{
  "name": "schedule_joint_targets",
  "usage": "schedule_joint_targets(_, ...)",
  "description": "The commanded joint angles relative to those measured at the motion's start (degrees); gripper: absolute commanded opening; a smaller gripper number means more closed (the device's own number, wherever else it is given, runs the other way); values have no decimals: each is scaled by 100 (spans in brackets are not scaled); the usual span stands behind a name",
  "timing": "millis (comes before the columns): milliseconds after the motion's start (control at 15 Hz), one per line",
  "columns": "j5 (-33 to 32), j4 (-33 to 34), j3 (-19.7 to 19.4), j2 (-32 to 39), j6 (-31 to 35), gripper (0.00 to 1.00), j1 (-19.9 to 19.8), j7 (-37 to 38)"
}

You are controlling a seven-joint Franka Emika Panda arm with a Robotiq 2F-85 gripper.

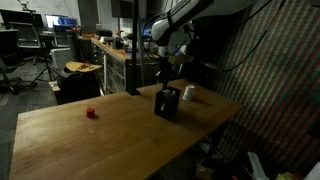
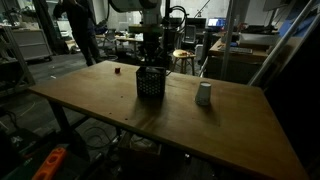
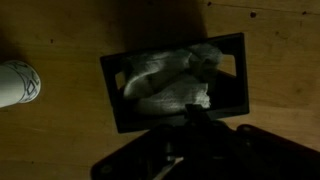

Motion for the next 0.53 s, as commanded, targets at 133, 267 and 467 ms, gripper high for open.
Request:
schedule_joint_targets(133, 77, 135, -64, -40, -100, 6, -102, -91)
schedule_joint_targets(267, 71, 81, -67, -94, -93, 6, -117, -76)
schedule_joint_targets(467, 22, -51, -63, -177, -60, 6, -78, -39)
